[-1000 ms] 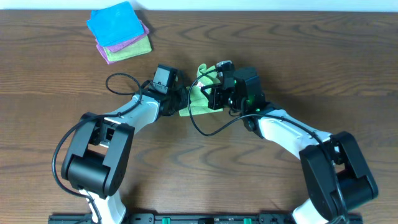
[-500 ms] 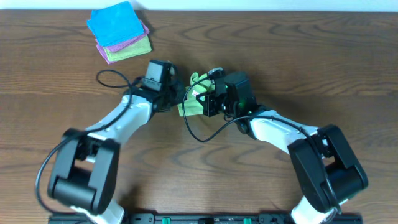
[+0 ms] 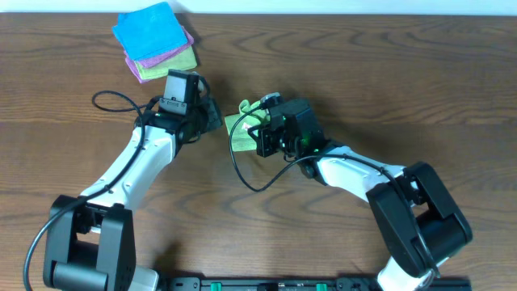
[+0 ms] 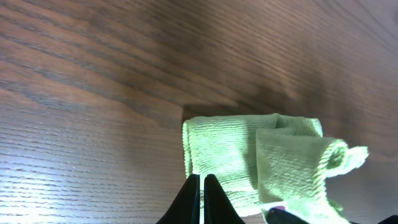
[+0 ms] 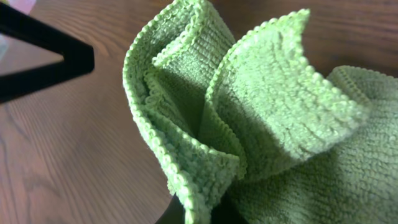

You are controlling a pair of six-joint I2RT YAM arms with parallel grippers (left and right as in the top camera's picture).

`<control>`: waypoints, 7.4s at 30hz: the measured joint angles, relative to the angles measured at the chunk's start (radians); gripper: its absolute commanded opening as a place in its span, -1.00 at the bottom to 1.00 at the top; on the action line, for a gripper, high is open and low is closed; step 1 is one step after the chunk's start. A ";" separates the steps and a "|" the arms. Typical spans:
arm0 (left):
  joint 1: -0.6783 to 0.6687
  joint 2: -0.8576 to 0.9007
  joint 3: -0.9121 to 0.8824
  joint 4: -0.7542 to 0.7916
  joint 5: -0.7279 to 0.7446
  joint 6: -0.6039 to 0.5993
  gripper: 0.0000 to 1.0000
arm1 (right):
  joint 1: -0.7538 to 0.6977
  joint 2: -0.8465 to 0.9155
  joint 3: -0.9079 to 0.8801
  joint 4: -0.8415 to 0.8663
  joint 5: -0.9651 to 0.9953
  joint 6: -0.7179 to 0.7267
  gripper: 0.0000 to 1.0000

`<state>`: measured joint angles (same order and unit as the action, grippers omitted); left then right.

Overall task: Fold the cloth
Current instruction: 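Lift the right end and fold it toward the left gripper, then press the folded cloth flat, release, and withdraw the right gripper, then grasp the folded green cloth with the left gripper and lift it, then carry the cloth with the left gripper to the far-left cloth stack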

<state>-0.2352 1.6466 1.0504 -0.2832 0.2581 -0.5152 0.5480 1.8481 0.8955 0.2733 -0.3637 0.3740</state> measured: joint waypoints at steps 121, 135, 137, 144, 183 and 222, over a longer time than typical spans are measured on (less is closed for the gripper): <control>-0.070 0.234 -0.380 0.876 0.392 -0.535 -0.10 | -0.485 -1.611 -0.394 -1.144 0.127 -0.136 0.99; -0.059 0.324 -0.349 1.052 0.455 -0.559 -0.89 | -0.485 -1.611 -0.394 -1.144 0.129 -0.136 0.99; -0.045 0.324 -0.294 1.032 0.494 -0.567 -0.89 | -0.485 -1.611 -0.394 -1.144 0.129 -0.136 0.98; 0.043 0.323 0.053 0.796 0.626 -0.632 -0.89 | -0.485 -1.611 -0.394 -1.144 0.129 -0.136 0.99; 0.401 0.740 1.047 0.332 0.602 -0.587 -0.89 | -0.485 -1.613 -0.395 -1.144 0.129 -0.135 0.99; 0.438 0.754 1.049 -0.045 0.425 -0.215 -0.89 | -0.485 -1.613 -0.395 -1.145 0.129 -0.135 0.99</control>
<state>0.2031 2.4004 2.0998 -0.3279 0.6830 -0.7300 0.0628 0.2352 0.5003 -0.8715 -0.2344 0.2386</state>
